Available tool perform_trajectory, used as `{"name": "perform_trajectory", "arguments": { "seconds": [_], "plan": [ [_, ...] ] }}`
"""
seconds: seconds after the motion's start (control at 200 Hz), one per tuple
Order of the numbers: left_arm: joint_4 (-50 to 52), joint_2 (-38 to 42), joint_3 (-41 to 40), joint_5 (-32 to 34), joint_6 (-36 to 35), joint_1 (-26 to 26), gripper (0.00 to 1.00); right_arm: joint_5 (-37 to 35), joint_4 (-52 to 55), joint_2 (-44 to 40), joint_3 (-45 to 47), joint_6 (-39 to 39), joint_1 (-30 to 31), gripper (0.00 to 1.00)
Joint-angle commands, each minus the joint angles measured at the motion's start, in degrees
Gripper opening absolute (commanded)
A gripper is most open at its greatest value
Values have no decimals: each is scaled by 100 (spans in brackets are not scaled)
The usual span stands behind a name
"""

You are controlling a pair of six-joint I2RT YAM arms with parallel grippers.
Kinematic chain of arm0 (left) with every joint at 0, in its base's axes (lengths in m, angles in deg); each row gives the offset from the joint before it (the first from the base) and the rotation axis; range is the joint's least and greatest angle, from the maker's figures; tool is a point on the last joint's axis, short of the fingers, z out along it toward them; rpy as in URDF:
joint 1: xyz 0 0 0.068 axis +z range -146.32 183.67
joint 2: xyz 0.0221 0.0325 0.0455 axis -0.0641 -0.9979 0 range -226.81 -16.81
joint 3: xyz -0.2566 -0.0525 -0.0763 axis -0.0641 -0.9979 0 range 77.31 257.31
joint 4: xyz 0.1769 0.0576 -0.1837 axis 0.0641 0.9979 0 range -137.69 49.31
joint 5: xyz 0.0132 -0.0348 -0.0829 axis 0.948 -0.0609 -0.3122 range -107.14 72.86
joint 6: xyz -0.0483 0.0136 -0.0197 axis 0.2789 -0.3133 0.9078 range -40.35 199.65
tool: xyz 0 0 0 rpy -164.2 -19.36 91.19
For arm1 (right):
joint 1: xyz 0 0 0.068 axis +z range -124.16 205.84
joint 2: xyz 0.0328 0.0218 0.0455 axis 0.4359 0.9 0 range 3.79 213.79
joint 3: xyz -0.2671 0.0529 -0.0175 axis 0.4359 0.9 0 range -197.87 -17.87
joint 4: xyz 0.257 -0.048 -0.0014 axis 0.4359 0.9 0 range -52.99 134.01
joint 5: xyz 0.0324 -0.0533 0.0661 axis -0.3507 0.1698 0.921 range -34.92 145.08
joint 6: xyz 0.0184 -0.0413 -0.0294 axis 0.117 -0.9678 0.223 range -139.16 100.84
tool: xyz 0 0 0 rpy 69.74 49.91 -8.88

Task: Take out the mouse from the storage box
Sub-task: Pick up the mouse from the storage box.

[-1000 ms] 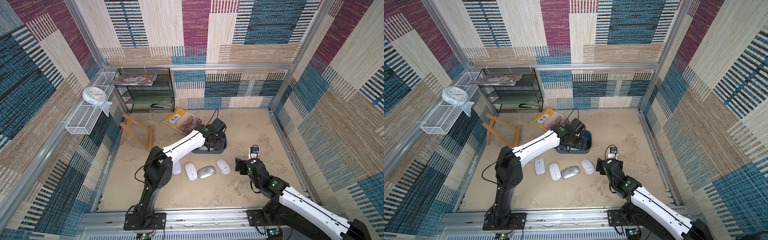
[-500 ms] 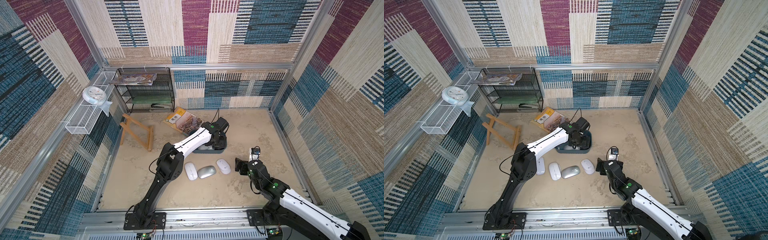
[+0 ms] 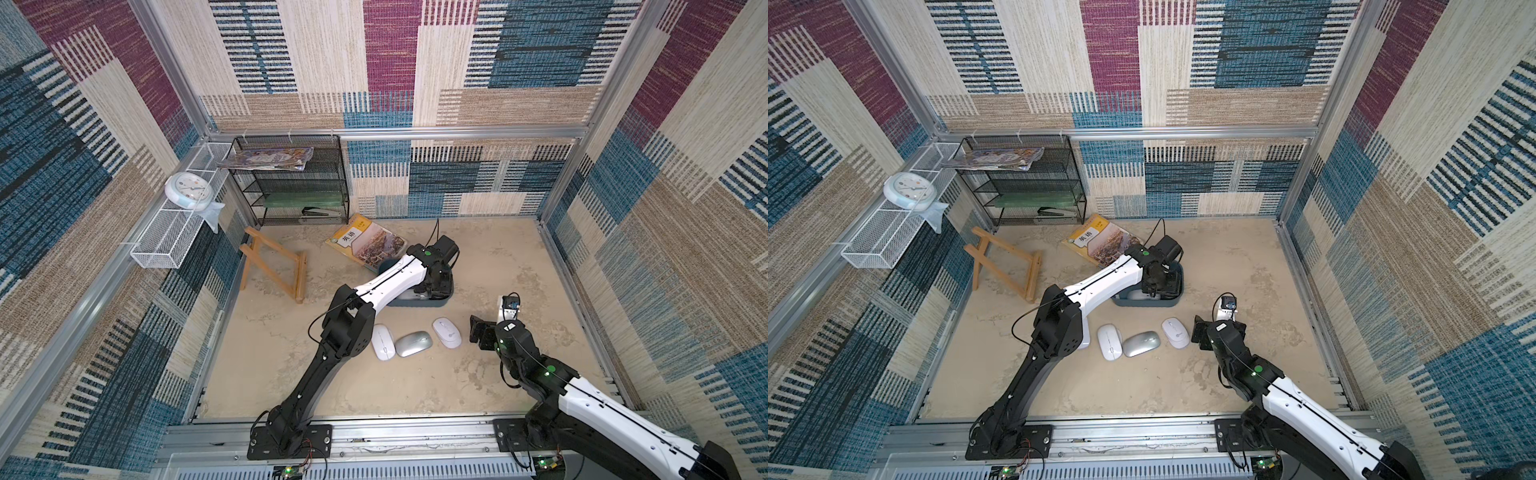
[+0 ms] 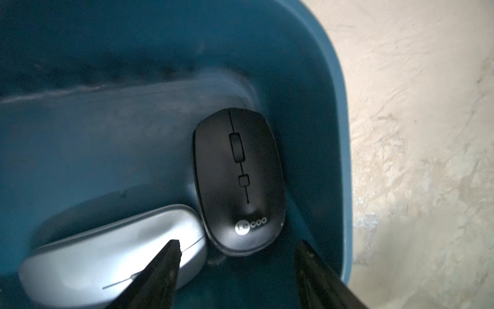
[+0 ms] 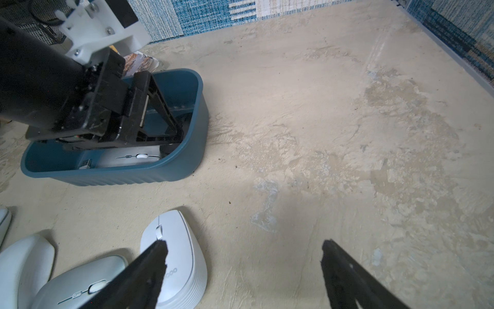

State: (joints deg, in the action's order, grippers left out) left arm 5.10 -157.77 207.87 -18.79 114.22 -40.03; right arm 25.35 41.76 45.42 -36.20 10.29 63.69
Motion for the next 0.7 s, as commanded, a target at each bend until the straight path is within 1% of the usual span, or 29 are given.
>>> {"name": "perform_trajectory", "arguments": {
  "seconds": [0.0,0.095,0.21,0.346,0.451,0.516,0.601,0.696],
  "plan": [
    [75,-135,111,-104,60,20,72,-19,-166,20,13,-10,4,93],
    [92,-276,204,-237,46,33,74,-22,-185,64,5,-27,3,93],
    [100,-322,174,-142,94,70,72,-10,-188,109,-4,-28,3,93],
    [137,-241,77,237,33,103,69,-14,-194,109,-4,-29,5,93],
    [190,-85,-53,635,56,151,61,-13,-204,123,-4,-32,4,93],
    [187,6,-80,807,53,145,60,1,-212,139,-4,-34,4,93],
    [187,-59,108,738,-62,143,68,0,-238,169,-4,-52,4,94],
    [189,-194,277,570,-103,151,73,11,-239,179,-12,-56,3,93]
  ]
}}
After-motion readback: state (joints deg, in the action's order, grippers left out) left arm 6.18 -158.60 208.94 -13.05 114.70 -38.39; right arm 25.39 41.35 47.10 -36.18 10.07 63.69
